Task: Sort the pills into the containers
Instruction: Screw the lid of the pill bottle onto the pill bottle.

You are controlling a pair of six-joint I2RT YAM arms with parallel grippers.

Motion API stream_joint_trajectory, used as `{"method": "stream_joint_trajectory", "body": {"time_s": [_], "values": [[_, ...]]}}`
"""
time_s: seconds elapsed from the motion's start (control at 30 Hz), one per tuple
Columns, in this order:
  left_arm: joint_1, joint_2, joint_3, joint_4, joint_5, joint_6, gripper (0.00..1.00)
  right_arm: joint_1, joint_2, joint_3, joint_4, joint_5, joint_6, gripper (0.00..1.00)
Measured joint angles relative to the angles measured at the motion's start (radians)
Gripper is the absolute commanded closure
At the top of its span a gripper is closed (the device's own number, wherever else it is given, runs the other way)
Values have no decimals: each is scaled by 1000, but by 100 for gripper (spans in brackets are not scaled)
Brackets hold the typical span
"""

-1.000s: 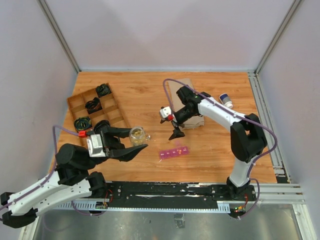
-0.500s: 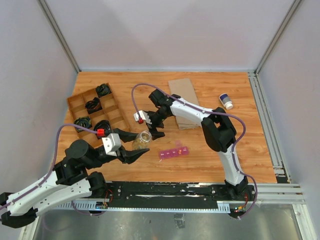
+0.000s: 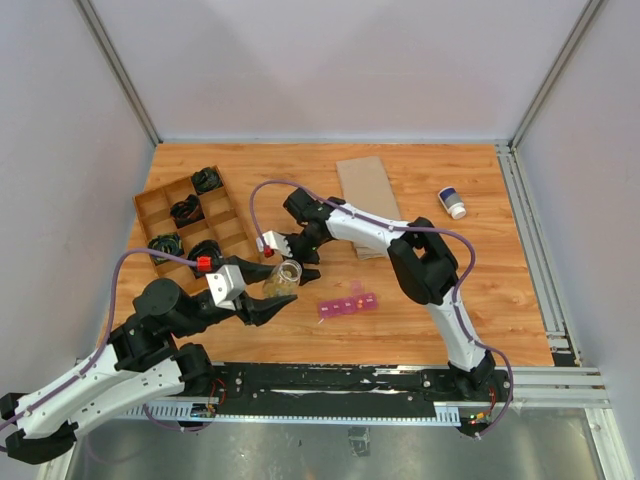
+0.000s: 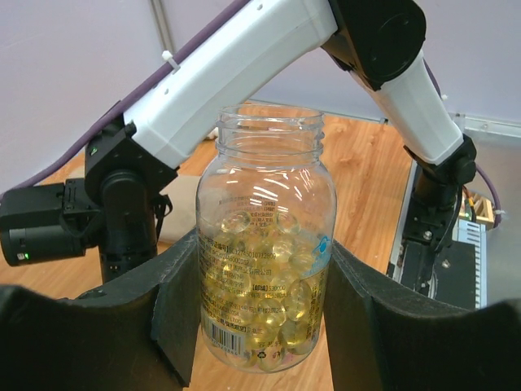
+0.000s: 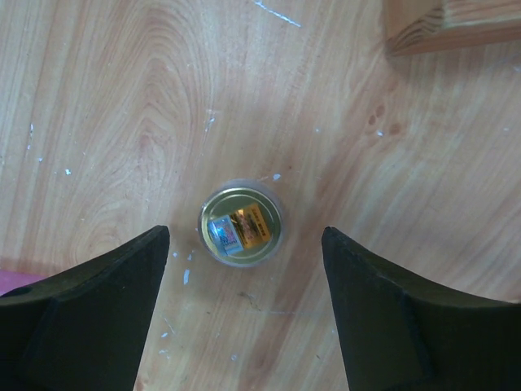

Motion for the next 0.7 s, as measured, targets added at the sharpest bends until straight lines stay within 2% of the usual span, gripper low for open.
{"method": "stream_joint_trajectory", "body": {"time_s": [0.37, 0.7], "values": [[0, 0, -1, 0, 12, 0, 100, 22, 19, 14, 0, 33, 19, 41], [0, 0, -2, 0, 14, -1, 100, 38, 22, 15, 0, 57, 23, 46]]}}
